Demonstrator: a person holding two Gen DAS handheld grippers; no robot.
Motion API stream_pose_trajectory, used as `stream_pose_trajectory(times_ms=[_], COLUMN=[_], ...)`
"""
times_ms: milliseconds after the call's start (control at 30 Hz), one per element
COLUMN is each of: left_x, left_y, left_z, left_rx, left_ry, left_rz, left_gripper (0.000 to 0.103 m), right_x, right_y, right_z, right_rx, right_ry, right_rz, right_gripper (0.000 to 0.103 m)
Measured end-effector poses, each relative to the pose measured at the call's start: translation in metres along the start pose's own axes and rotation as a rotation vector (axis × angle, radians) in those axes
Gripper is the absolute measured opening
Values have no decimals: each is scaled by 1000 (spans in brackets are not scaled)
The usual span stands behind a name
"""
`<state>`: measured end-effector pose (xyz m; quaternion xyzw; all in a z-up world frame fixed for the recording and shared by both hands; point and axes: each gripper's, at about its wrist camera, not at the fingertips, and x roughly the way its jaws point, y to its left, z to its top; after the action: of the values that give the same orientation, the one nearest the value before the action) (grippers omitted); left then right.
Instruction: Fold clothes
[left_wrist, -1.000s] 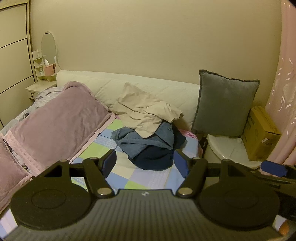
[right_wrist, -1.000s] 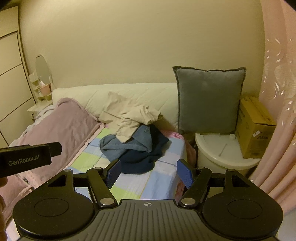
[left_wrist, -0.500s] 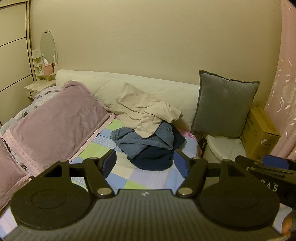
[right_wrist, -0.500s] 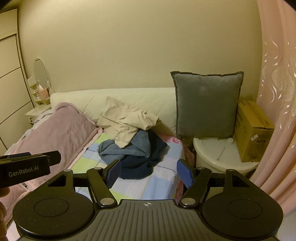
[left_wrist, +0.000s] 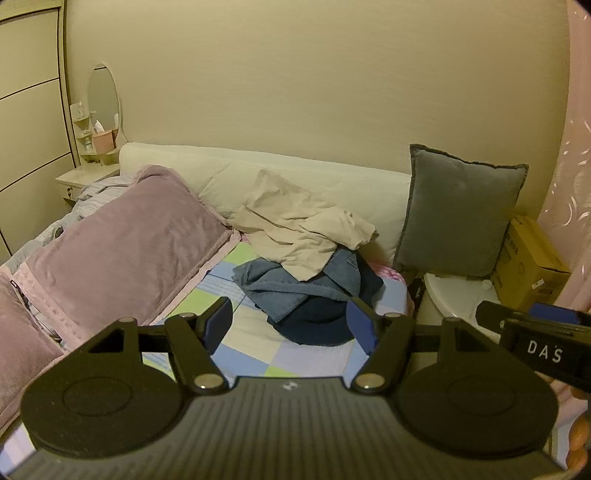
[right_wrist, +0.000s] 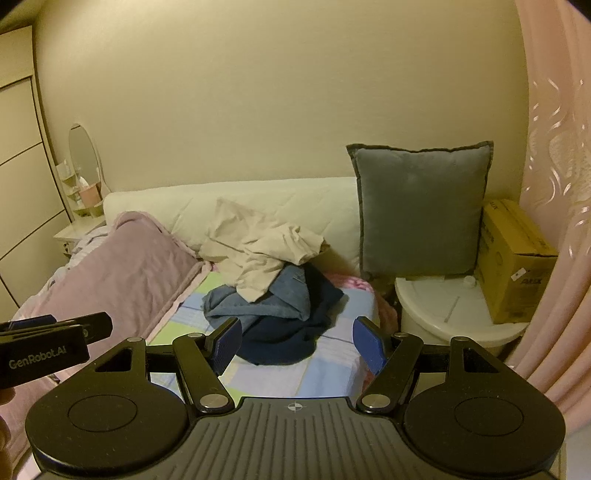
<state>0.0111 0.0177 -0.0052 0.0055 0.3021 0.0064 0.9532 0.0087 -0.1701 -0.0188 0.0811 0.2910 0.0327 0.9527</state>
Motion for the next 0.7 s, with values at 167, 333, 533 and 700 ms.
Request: stream_pose_trajectory(times_ms=[167, 333, 533, 700], left_x=[5, 11, 19, 25], left_y=[3, 7, 8, 10], left_z=[3, 7, 10, 11], left_rx=[1, -3, -10, -11], left_ry=[3, 12, 20, 22], left_rz=[2, 4, 12, 16], left_gripper=[65, 65, 65, 65], right_x=[3, 8, 15, 22], right_y=[1, 1, 2, 3], right_z=[2, 6, 10, 15], right_rx=[4, 3, -6, -12], right_ry=[-5, -2, 6, 13], right_rz=[1, 0, 5, 8], right_gripper=[70, 70, 70, 70])
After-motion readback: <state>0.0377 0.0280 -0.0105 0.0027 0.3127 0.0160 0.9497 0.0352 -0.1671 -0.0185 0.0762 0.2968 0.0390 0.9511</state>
